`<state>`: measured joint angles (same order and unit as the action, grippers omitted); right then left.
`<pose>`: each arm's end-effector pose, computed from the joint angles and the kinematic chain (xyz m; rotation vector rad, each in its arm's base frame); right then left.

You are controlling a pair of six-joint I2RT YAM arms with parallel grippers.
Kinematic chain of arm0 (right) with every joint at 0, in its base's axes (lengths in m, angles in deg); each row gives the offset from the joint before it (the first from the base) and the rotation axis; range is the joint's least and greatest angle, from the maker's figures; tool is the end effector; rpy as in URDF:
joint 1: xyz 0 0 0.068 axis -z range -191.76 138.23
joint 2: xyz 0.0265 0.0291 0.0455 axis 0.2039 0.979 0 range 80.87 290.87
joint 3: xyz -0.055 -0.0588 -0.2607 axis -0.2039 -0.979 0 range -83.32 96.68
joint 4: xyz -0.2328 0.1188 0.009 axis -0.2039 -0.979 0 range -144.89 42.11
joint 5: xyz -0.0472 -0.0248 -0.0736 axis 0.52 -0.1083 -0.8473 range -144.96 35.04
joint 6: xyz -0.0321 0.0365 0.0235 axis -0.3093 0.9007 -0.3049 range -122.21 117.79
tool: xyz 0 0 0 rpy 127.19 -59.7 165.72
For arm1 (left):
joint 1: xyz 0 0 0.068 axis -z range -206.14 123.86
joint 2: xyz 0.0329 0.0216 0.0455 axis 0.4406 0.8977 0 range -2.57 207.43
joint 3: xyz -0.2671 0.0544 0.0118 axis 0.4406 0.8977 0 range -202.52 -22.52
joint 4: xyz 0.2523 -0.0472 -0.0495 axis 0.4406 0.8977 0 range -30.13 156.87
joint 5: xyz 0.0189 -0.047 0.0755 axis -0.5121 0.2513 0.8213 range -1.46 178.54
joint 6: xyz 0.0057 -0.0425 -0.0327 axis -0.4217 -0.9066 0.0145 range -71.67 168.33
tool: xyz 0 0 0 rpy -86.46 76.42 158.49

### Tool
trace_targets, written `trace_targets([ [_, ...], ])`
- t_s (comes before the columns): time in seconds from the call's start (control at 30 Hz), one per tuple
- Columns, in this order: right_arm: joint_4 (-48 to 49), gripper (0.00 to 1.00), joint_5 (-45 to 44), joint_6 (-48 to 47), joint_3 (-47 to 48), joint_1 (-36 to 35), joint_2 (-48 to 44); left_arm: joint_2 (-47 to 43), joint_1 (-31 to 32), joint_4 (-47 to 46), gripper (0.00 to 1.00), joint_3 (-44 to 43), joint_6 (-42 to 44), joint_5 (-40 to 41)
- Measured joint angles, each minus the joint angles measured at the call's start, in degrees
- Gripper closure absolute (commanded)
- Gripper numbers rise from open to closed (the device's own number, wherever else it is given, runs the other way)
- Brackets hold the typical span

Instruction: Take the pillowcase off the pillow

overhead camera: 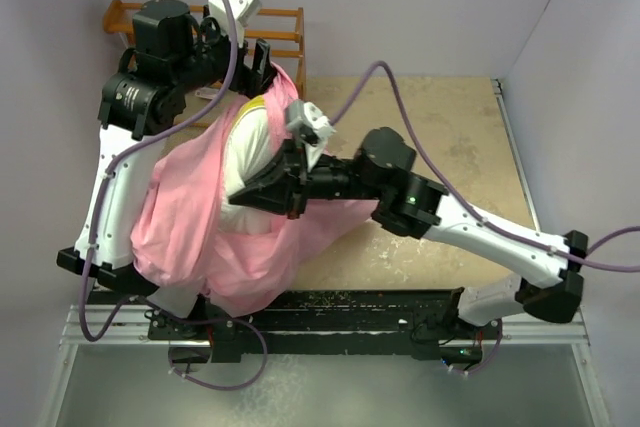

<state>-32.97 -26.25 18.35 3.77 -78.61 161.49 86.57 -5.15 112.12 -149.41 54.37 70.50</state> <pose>0.1067 0.2933 0.4996 -0.9821 1.0275 1.5940 0.2551 -0.1097 0.5479 0.6440 1.7199 -0.4706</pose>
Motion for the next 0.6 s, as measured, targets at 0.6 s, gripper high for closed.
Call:
trace_targets([
  [0.6,-4.68,1.0,-35.6,-5.27,-9.79,5.55,-13.99,-6.38,-3.32,-1.64,0.01,-9.18,10.19,5.2],
])
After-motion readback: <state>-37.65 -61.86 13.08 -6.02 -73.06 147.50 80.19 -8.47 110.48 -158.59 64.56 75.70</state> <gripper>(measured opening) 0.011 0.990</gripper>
